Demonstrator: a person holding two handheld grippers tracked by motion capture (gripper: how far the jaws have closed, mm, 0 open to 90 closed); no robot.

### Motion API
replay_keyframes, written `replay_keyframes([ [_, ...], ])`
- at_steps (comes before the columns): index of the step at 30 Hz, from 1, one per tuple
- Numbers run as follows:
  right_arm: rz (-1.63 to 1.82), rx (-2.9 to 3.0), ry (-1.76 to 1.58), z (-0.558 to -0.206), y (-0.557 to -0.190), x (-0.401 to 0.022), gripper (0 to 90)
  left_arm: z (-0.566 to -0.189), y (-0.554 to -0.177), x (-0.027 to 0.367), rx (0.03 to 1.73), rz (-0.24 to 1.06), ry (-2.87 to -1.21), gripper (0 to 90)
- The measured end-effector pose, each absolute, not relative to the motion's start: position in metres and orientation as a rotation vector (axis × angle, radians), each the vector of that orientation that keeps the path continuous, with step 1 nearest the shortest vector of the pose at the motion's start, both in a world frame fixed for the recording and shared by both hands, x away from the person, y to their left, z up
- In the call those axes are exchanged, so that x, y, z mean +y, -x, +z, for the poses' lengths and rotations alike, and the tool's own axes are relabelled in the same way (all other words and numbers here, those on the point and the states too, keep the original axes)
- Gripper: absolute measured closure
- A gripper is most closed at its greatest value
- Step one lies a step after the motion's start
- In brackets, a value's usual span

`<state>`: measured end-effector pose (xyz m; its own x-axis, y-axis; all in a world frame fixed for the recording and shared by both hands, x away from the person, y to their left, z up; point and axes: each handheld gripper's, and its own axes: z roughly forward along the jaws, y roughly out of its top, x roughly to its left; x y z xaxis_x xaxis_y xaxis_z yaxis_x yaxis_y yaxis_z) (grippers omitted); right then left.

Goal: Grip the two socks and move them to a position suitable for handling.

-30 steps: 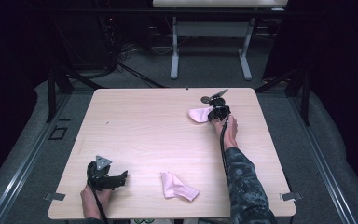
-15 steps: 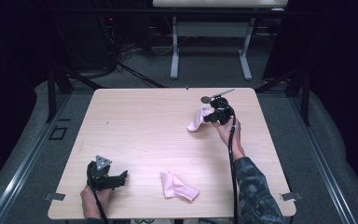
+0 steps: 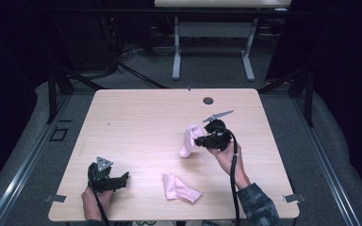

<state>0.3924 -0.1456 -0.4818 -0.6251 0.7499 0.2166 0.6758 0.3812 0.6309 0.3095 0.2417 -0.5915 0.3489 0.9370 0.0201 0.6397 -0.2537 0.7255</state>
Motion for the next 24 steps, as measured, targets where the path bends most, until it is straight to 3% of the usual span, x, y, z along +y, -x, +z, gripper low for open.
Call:
replay_keyframes([
  [10,0.848,2.608,-1.340,-0.546,-0.381,-0.130,79.3,-0.592,-0.310,0.242,1.369,0.610,-1.990,7.4],
  [15,0.842,2.576,-1.337,-0.552,-0.377,-0.131,57.4,-0.592,-0.310,0.242,1.369,0.609,-1.989,7.4],
  [18,0.828,2.566,-1.307,-0.545,-0.370,-0.135,38.7,-0.592,-0.310,0.242,1.371,0.606,-1.983,7.4],
  [24,0.873,2.539,-1.238,-0.532,-0.346,-0.146,20.1,-0.592,-0.310,0.242,1.371,0.603,-1.981,7.4],
])
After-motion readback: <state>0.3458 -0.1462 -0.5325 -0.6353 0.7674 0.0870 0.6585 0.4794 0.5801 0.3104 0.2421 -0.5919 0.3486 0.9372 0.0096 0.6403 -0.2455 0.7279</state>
